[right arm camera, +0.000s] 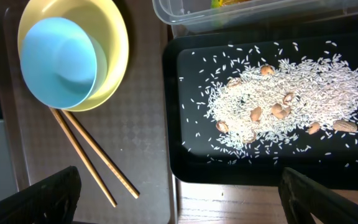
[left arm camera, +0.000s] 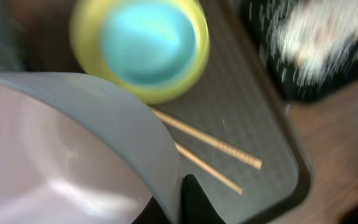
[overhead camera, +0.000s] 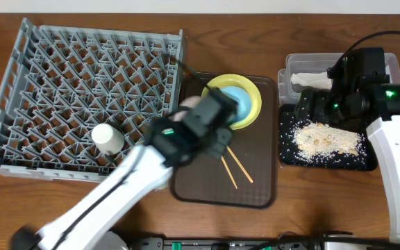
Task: Sort waste into correct bins and load items into the dishwasher
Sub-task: 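Carry the pink bowl into the dish rack and release it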
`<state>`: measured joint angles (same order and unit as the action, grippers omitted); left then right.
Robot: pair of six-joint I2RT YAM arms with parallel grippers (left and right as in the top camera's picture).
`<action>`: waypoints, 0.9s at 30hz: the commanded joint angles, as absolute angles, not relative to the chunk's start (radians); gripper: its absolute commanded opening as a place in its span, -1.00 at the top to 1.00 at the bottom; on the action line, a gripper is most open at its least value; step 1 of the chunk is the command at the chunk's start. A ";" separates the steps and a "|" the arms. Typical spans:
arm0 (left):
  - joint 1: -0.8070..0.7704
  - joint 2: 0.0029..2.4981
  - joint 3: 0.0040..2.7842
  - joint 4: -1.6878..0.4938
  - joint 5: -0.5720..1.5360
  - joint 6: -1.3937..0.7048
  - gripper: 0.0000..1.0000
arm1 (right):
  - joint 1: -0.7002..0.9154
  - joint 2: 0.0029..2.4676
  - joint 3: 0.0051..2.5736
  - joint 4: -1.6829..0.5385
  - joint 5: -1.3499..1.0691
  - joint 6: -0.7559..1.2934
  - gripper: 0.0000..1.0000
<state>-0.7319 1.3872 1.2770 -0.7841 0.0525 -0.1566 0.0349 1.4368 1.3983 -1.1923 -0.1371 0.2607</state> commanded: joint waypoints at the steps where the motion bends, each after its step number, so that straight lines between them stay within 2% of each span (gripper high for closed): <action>1: -0.618 1.277 1.296 -0.757 0.041 -0.141 0.85 | 0.025 1.427 1.408 -1.194 -0.127 0.273 -0.98; 4: -0.500 1.222 1.296 -0.732 0.125 -0.122 0.85 | 0.025 1.427 1.408 -1.194 -0.127 0.273 -0.99; 10: -0.185 1.219 1.296 -0.715 0.565 -0.045 0.85 | 0.025 1.427 1.408 -1.194 -0.127 0.273 -0.98; 12: -0.052 1.255 1.296 -0.712 0.737 -0.035 0.85 | 0.025 1.427 1.408 -1.194 -0.127 0.273 -0.98; 17: 0.159 1.362 1.296 -0.677 1.045 -0.026 0.85 | 0.025 1.427 1.408 -1.196 -0.127 0.273 -0.99; 23: 0.323 1.543 1.296 -0.634 1.381 -0.027 0.85 | 0.025 1.427 1.408 -1.197 -0.127 0.273 -0.98; 27: 0.383 1.658 1.296 -0.634 1.503 -0.027 0.85 | 0.025 1.427 1.408 -1.197 -0.127 0.273 -0.99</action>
